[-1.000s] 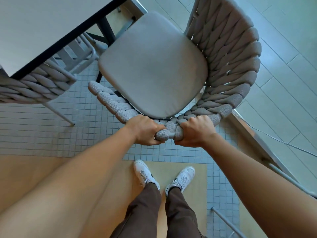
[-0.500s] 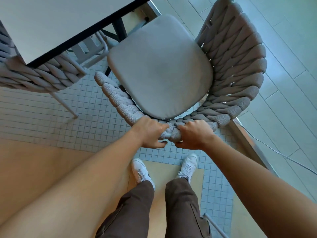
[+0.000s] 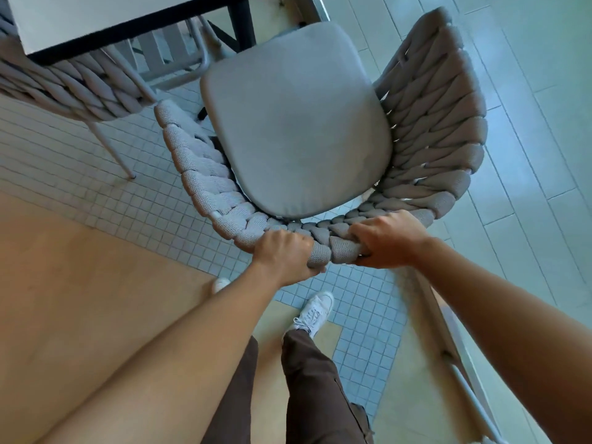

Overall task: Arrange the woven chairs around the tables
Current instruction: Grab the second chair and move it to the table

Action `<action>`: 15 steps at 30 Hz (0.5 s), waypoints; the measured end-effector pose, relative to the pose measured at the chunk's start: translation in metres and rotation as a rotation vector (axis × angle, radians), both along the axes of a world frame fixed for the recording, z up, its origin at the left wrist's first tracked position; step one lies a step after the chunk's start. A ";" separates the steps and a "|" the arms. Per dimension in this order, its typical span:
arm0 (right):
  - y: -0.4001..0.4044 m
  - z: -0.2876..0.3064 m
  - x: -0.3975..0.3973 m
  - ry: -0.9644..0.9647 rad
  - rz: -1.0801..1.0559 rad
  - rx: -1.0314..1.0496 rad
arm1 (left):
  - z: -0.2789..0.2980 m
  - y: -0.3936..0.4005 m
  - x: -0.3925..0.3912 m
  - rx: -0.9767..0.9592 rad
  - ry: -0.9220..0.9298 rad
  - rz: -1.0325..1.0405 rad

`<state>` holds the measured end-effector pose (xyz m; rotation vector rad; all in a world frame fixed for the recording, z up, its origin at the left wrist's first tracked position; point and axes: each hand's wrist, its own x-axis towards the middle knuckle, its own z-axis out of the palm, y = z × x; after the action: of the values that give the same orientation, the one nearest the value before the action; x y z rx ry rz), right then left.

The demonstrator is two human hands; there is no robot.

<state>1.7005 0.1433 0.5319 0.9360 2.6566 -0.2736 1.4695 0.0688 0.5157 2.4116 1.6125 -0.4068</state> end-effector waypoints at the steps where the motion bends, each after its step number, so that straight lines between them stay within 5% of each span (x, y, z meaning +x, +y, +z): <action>1: 0.001 -0.002 -0.001 -0.009 0.005 0.015 | -0.002 0.000 0.002 0.016 0.007 0.009; 15: 0.022 -0.011 -0.017 0.034 0.050 0.089 | -0.008 0.022 -0.024 0.026 -0.036 -0.074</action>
<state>1.6832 0.1655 0.5214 0.8980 2.7390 -0.1619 1.4450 0.0910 0.5073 2.4891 1.5262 -0.3551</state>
